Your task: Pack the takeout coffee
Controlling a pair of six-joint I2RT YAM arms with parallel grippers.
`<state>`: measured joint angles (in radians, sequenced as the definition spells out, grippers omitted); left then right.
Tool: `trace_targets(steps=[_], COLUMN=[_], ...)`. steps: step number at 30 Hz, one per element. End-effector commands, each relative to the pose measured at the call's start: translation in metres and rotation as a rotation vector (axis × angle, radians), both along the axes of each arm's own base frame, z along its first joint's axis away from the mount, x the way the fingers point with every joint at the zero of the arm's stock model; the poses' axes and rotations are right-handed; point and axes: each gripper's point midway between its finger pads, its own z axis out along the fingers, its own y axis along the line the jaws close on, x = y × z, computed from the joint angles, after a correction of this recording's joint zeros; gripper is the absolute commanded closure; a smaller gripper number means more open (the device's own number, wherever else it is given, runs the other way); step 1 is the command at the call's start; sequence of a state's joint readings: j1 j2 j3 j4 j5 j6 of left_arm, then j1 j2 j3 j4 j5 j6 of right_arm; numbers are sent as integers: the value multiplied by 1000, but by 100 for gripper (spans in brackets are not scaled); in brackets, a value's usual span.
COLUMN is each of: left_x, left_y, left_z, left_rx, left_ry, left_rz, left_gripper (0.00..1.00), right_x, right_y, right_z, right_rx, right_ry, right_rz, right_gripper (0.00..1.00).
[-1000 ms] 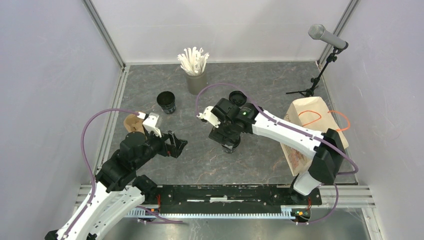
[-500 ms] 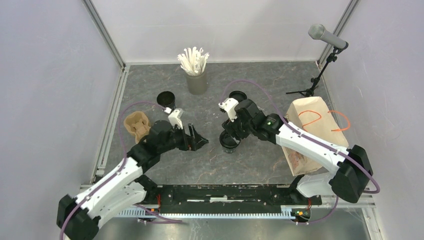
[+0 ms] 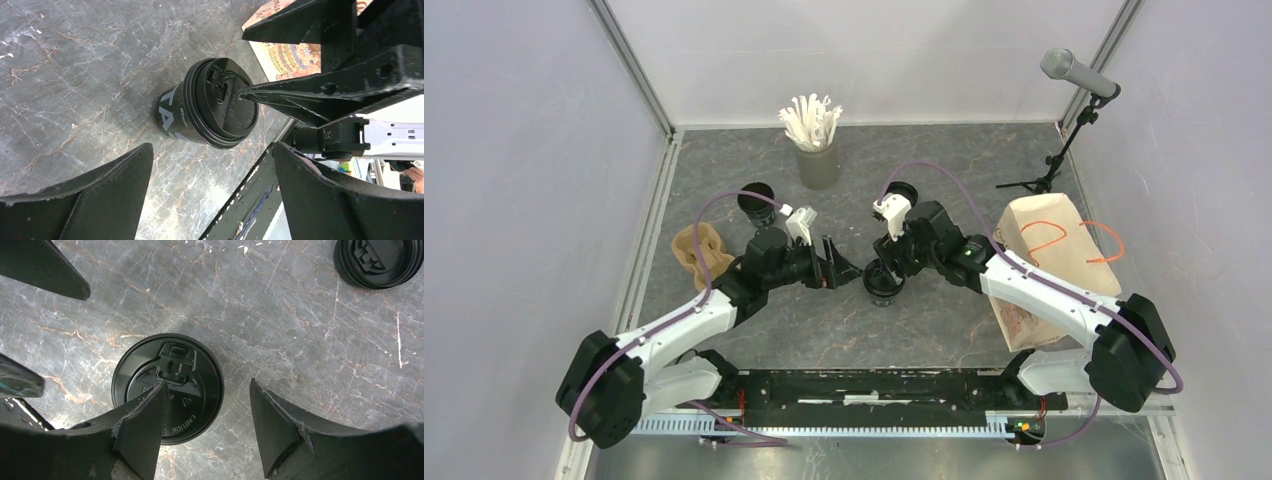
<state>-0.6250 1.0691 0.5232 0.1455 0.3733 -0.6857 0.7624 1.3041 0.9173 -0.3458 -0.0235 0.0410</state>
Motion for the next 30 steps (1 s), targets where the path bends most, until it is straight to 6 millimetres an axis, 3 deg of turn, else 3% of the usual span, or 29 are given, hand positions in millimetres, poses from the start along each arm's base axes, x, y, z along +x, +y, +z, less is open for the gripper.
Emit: trace_targets(steps=[1, 16, 30], left_x=[15, 17, 11], left_y=[-14, -45, -51], left_z=[21, 1, -5], left_rx=[-72, -126, -118], left_ry=[-46, 29, 44], left_rz=[6, -59, -84], left_gripper=[6, 13, 25], right_x=[7, -14, -16], right_y=[4, -5, 5], right_z=[13, -18, -4], right_rx=[64, 62, 114], right_ry=[-44, 16, 16], right_rz=[-2, 32, 64], right_gripper=[34, 36, 39])
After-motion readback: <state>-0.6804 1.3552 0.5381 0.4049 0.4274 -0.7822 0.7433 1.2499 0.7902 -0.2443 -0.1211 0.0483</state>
